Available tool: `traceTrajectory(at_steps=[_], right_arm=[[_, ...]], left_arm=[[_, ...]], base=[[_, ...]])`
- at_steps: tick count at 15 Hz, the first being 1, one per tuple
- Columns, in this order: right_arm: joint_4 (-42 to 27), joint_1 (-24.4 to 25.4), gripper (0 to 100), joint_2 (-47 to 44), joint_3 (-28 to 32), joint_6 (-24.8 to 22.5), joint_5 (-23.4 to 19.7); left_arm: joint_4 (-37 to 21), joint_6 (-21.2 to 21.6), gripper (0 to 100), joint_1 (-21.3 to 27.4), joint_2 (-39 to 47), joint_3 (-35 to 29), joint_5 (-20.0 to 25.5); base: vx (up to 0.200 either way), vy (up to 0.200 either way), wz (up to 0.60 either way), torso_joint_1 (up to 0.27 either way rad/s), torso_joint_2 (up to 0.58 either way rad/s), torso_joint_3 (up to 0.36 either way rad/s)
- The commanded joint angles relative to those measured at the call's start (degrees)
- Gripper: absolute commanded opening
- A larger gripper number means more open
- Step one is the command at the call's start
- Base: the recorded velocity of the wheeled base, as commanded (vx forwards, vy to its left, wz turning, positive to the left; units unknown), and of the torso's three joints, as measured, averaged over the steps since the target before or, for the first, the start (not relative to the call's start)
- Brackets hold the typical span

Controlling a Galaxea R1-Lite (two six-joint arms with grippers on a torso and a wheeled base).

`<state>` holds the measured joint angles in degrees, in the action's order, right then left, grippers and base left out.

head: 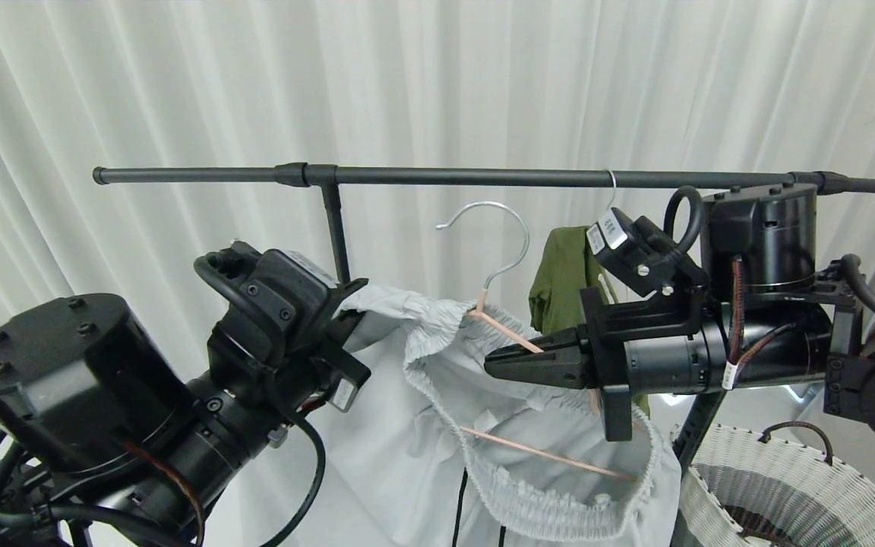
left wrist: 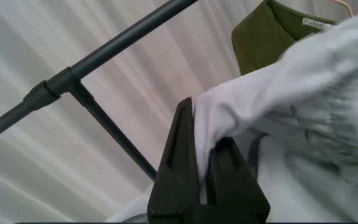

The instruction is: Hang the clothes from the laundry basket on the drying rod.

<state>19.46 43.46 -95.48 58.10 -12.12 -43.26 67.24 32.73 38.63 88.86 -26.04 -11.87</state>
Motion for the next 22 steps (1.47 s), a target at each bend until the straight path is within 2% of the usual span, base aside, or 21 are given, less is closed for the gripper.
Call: traceTrajectory(at_steps=[1, 6, 7, 11, 15, 17, 20, 22], right_arm=[[0.14, -0.04, 0, -0.06, 0.0, -0.01, -0.07], [0.49, -0.22, 0, 0.2, -0.09, 1.66, -0.24], [0.49, -0.31, 0, 0.38, -0.09, 1.83, -0.24], [1.37, -1.98, 0, 3.1, -1.5, 4.56, -0.59], [11.04, -3.29, 0, 3.46, -3.08, 9.83, -0.24], [13.06, -4.08, 0, 3.46, -2.64, 10.54, -0.07], [13.06, -6.02, 0, 4.51, -1.76, 10.54, -0.07], [12.89, -6.72, 0, 5.56, -1.32, 10.62, -0.15]], left_arm=[[-0.01, -0.12, 0, -0.05, 0.09, 0.02, -0.08], [-0.01, -0.12, 0, -0.05, 0.09, 0.46, 0.1], [0.08, -0.12, 100, -0.05, 0.09, 0.38, 0.1], [0.7, -0.65, 100, -2.07, -2.02, 2.4, 0.1], [1.31, -0.74, 100, -3.65, -5.1, 5.47, 0.1], [1.31, -0.83, 100, -4.0, -6.5, 6.62, 0.1], [1.31, -3.2, 100, -10.86, -6.24, 10.57, 1.06], [1.31, -3.99, 100, -16.75, -5.98, 11.89, 5.19]], base=[[0.0, 0.0, 0.0, 0.0, 0.0, 0.0], [0.0, 0.0, 0.0, 0.0, 0.0, 0.0], [0.0, 0.0, 0.0, 0.0, 0.0, 0.0], [0.0, 0.0, 0.0, 0.0, 0.0, 0.0], [0.0, 0.0, 0.0, 0.0, 0.0, 0.0], [0.0, 0.0, 0.0, 0.0, 0.0, 0.0], [0.0, 0.0, 0.0, 0.0, 0.0, 0.0], [0.0, 0.0, 0.0, 0.0, 0.0, 0.0]])
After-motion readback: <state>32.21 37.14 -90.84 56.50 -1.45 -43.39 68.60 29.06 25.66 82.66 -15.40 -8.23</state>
